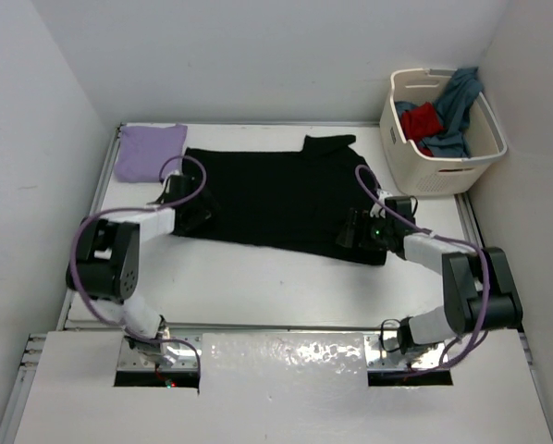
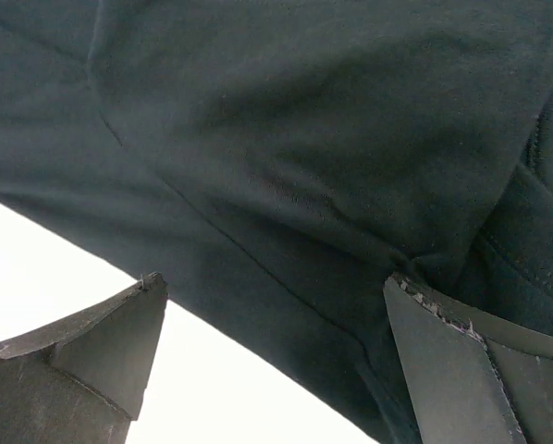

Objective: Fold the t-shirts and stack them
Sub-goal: Fold the flattened tshirt in 1/3 of the way, then grap the side of the flattened tshirt furthest away from the robot with both arms

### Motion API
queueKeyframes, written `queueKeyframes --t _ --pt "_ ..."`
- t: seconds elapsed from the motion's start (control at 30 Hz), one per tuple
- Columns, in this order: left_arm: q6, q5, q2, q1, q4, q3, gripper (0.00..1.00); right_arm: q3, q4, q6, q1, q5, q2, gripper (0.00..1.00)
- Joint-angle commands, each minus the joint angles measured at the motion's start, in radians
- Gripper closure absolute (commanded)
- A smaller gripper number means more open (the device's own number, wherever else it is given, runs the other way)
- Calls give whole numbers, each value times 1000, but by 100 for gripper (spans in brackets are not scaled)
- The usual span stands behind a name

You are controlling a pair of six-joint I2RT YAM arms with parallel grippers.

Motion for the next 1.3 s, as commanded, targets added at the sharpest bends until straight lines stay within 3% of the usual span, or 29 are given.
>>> queueKeyframes --t 0.0,0.2,0.27,0.33,0.37,0.47,0.57,0.8,0.93,1.1,1.27 --pt "-96 7 -103 -23 -52 -199 0 -98 -199 15 -12 64 -91 1" --pt "-250 40 -365 -78 -87 -505 0 -267 -391 57 -11 117 -370 1" --pt "-296 41 -537 -95 -151 -576 0 -293 -498 66 -11 156 -473 1" --pt "-278 63 -638 -104 -164 -610 0 -302 -570 78 -11 179 -534 1" --pt "-337 26 -738 -107 -270 -604 0 -307 -587 81 -11 185 -580 1" --pt "-363 -17 -905 -107 -364 -584 0 -304 -632 84 -11 208 -628 1" --pt "-370 -63 -970 -107 -412 -516 0 -264 -640 68 -11 199 -634 1" --pt "-302 -210 -806 -107 -418 -316 0 19 -664 -49 -11 203 -578 1" --pt "-241 -237 -679 -107 -336 -185 0 153 -638 -92 -11 210 -509 1" --pt "-160 -301 -480 -90 -254 -39 0 335 -594 -140 -3 211 -327 1" --pt "-89 -293 -283 -20 -208 120 0 573 -604 -201 64 382 -58 1"
